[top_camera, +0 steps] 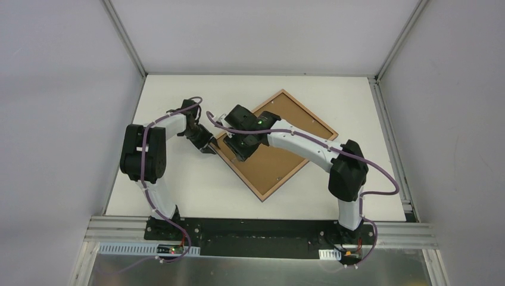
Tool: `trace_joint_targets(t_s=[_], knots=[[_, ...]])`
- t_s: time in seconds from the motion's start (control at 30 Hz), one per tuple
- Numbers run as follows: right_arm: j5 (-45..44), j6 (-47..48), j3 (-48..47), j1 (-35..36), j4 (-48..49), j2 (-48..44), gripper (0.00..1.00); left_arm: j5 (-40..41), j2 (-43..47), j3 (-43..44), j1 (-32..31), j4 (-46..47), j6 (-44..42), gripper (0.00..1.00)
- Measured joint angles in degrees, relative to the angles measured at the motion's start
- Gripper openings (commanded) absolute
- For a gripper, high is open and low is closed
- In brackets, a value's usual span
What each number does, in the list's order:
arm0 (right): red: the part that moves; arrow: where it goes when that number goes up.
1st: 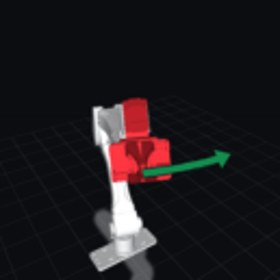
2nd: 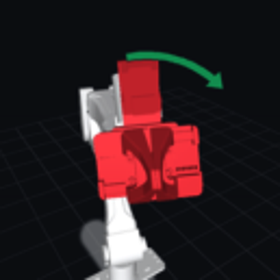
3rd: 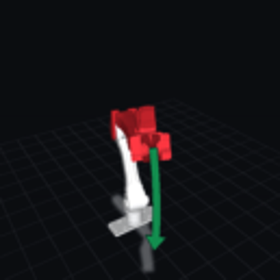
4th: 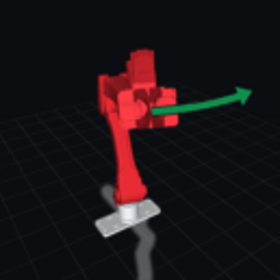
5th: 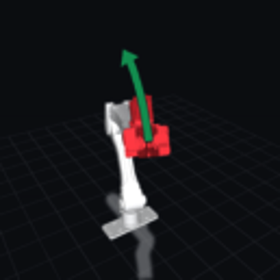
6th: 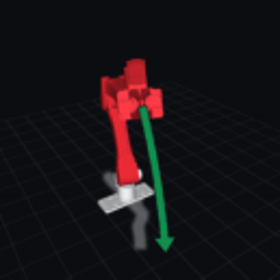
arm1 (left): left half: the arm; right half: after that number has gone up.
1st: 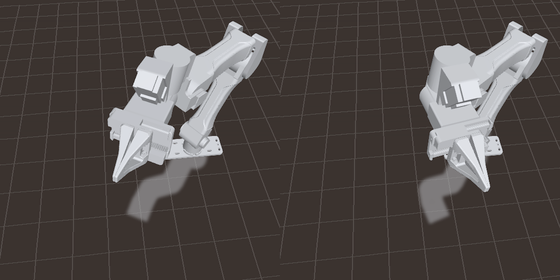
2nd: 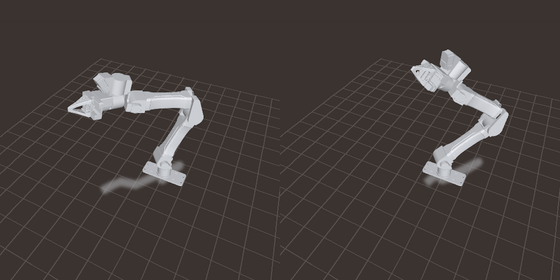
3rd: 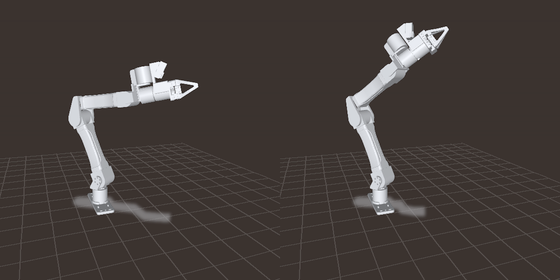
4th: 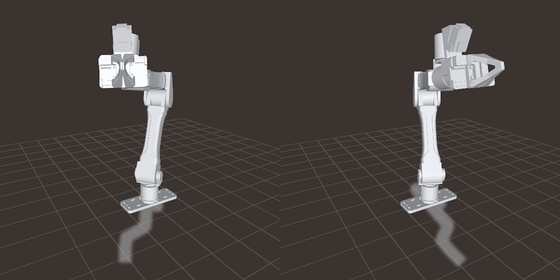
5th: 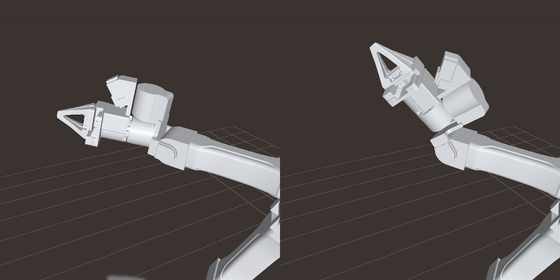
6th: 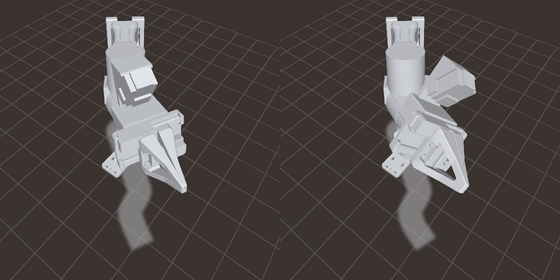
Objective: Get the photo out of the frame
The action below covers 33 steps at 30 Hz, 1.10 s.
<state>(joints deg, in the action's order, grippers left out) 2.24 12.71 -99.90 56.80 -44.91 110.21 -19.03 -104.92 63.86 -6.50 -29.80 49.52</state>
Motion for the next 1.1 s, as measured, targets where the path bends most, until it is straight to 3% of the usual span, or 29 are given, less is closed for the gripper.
trace_joint_targets(t_s=[0.93, 1.1], knots=[[-2.5, -0.4, 1.3, 0.5, -9.9, -0.8, 0.00, 1.5, -0.8, 0.9, -0.6, 0.0, -2.0, 0.27], [-1.2, -2.7, 0.5, 0.0, -10.0, -0.8, 0.00, 1.5, -0.8, 1.2, -0.6, -0.5, -2.8, 0.41]])
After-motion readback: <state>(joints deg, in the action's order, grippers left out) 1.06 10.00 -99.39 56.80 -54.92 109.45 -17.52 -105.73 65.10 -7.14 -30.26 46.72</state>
